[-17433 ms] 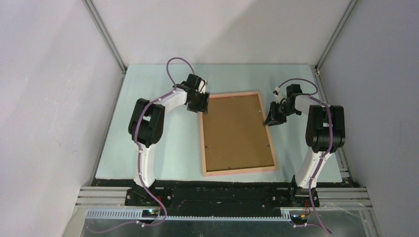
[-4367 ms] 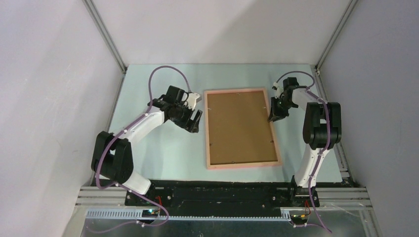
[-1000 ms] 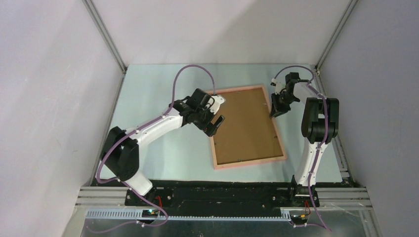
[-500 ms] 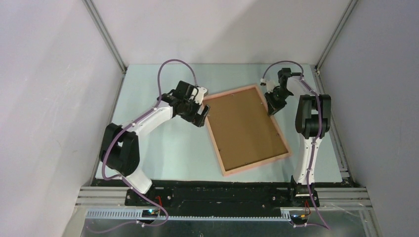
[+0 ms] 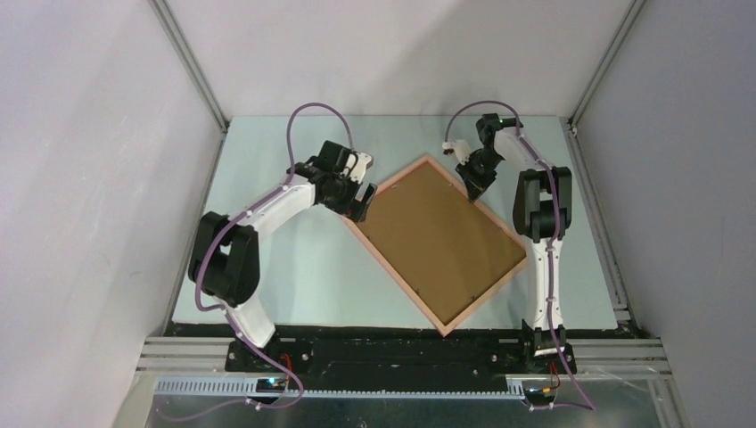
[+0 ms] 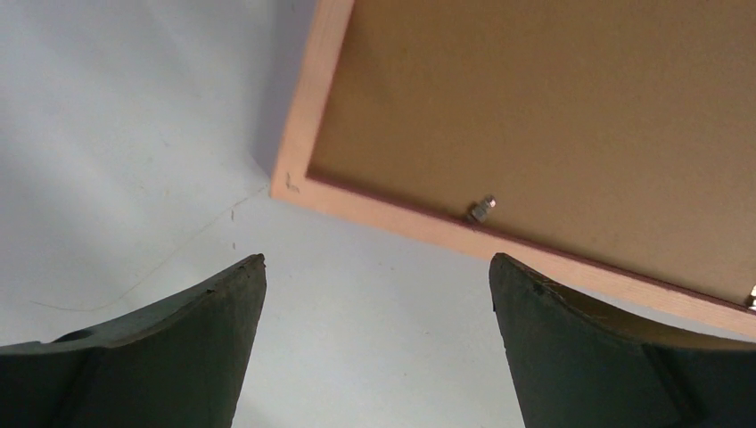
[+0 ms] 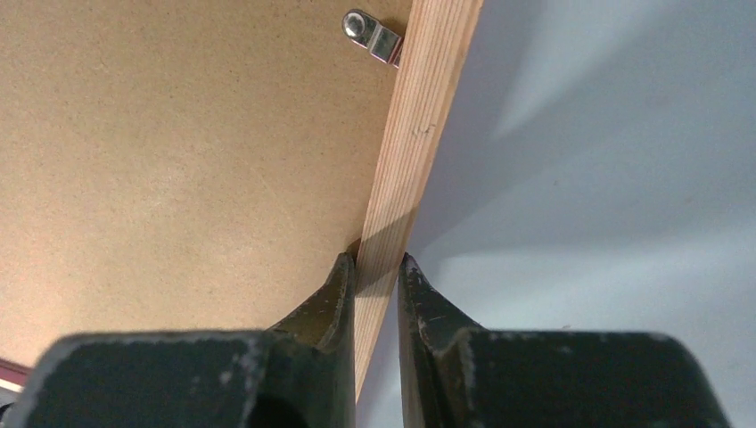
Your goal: Put the photo into the frame
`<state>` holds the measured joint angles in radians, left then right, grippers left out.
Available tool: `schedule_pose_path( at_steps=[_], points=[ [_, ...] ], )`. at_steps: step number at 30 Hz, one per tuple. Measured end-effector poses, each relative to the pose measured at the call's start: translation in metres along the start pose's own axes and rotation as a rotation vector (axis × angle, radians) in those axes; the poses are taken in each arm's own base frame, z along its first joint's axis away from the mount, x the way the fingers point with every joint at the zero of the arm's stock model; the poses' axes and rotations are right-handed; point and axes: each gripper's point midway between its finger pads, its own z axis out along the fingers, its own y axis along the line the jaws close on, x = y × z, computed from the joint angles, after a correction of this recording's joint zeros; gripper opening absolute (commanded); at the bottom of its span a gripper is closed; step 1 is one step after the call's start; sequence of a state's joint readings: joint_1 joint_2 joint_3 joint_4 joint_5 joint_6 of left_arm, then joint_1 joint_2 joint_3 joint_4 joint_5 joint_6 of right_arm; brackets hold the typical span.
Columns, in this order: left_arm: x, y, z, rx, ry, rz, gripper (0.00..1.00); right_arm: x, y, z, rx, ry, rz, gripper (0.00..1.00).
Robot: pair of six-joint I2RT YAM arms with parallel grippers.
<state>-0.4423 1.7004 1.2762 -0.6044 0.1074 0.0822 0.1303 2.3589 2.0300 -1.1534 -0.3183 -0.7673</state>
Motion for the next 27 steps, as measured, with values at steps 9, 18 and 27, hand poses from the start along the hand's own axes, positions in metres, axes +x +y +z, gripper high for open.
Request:
schedule_pose_path(
  at_steps=[9,18,27],
  points=[
    [-0.005,0.025,0.022,-0.062,0.04,-0.01,1.0,-0.042,0.021,0.015,0.002,0.028,-0.215,0.0],
    [-0.006,0.042,0.042,-0.088,0.084,-0.001,0.98,-0.072,0.067,0.032,-0.03,0.036,-0.404,0.0],
    [0.009,0.043,0.047,-0.023,0.129,-0.029,0.86,-0.087,0.093,0.041,-0.056,0.024,-0.501,0.0]
  ],
)
